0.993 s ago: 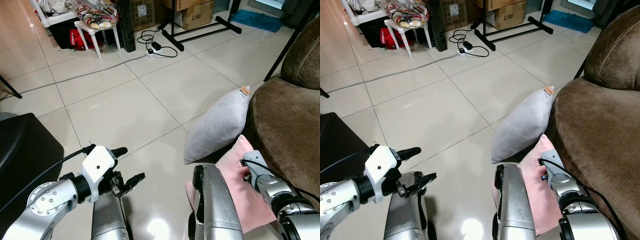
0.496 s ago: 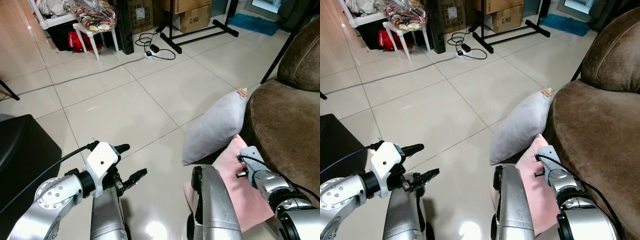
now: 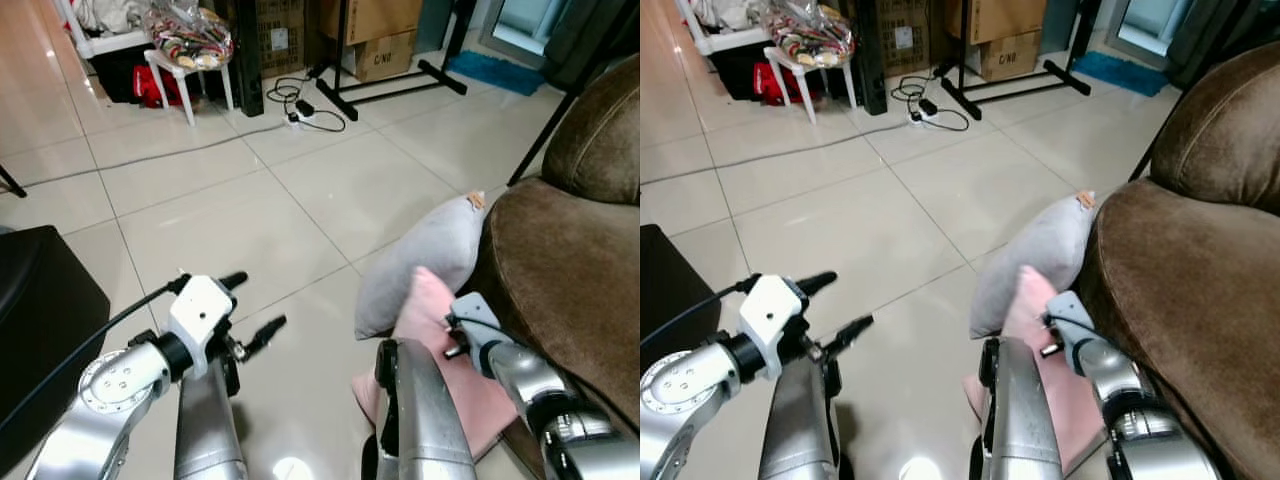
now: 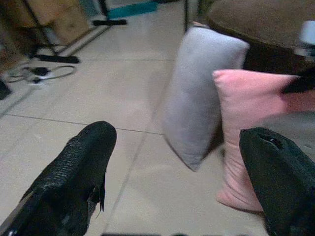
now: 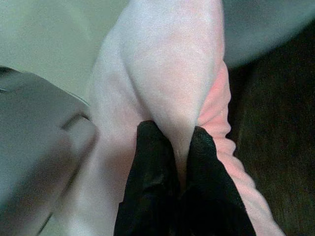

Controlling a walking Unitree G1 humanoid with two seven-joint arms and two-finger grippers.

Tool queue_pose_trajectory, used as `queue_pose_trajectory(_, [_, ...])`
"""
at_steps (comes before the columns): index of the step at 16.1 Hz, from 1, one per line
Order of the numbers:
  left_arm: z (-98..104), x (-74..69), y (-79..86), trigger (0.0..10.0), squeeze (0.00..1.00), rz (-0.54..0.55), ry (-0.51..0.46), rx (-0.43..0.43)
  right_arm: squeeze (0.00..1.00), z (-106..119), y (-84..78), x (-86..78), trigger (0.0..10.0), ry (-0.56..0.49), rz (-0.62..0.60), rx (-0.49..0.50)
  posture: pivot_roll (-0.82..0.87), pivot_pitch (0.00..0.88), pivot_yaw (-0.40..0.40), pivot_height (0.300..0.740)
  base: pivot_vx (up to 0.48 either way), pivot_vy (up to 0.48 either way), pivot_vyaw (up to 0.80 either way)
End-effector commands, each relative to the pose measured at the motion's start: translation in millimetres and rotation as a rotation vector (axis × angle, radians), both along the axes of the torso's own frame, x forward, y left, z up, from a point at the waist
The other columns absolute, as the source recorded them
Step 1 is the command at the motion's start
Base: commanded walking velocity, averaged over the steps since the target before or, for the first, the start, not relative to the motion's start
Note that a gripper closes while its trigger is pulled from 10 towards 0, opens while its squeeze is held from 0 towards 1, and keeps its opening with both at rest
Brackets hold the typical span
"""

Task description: Move the pillow to the sofa from floor

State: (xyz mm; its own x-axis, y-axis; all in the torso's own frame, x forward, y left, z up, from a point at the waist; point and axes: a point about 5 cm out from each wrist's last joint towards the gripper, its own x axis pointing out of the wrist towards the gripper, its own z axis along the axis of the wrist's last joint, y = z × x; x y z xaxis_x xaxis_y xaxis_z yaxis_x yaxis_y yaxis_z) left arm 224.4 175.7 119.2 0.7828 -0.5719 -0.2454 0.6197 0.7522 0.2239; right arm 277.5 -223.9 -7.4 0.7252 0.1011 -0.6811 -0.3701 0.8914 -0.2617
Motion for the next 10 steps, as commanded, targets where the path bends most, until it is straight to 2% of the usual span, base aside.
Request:
queue_pose_trajectory(1, [3, 4.3, 2.6, 10.0, 0.0, 0.034, -0.038, 0.009, 0.0, 17, 3.5, 10.4, 0.0, -0.105, 0.079, 0.02, 0.02, 0.0, -0.041, 0.448, 0.0, 0.0, 0.0])
queue_pose_trajectory(3, [10, 14.8, 1.4, 10.0, 0.0, 0.088, -0.116, -0.005, 0.0, 50, 6.1, 6.2, 0.0, -0.287, 0.24, 0.112, 0.0, 0.0, -0.034, 0.448, 0.0, 0.0, 0.0])
queue_pose_trajectory(5, [15, 20.6, 1.6, 10.0, 0.0, 0.12, -0.158, -0.018, 0.0, 90, 10.8, 0.9, 0.0, -0.417, 0.309, 0.261, -0.01, 0.0, -0.031, 0.448, 0.0, 0.0, 0.0])
queue_pose_trajectory(6, [18, 21.6, 0.1, 10.0, 0.0, 0.121, -0.177, -0.026, 0.0, 115, 13.0, -2.2, 0.0, -0.485, 0.323, 0.35, -0.01, 0.0, -0.035, 0.448, 0.0, 0.0, 0.0])
queue_pose_trajectory(7, [26, 20.9, -3.7, 10.0, 0.0, 0.12, -0.206, -0.053, 0.0, 152, 15.0, -5.7, 0.0, -0.582, 0.317, 0.471, -0.01, 0.0, -0.038, 0.448, 0.0, 0.0, 0.0])
queue_pose_trajectory(8, [30, 20.7, -4.5, 10.0, 0.0, 0.128, -0.223, -0.067, 0.0, 171, 15.2, -7.3, 0.0, -0.637, 0.314, 0.517, -0.01, 0.0, -0.037, 0.448, 0.0, 0.0, 0.0])
queue_pose_trajectory(9, [36, 21.5, -4.7, 10.0, 0.0, 0.146, -0.25, -0.086, 0.0, 203, 10.5, -9.2, 0.0, -0.731, 0.303, 0.54, -0.02, 0.0, -0.036, 0.448, 0.0, 0.0, 0.0])
queue_pose_trajectory(10, [38, 21.6, -5.5, 10.0, 0.0, 0.149, -0.257, -0.09, 0.0, 215, 4.6, -7.3, 0.0, -0.776, 0.275, 0.524, -0.02, 0.0, -0.036, 0.448, 0.0, 0.0, 0.0])
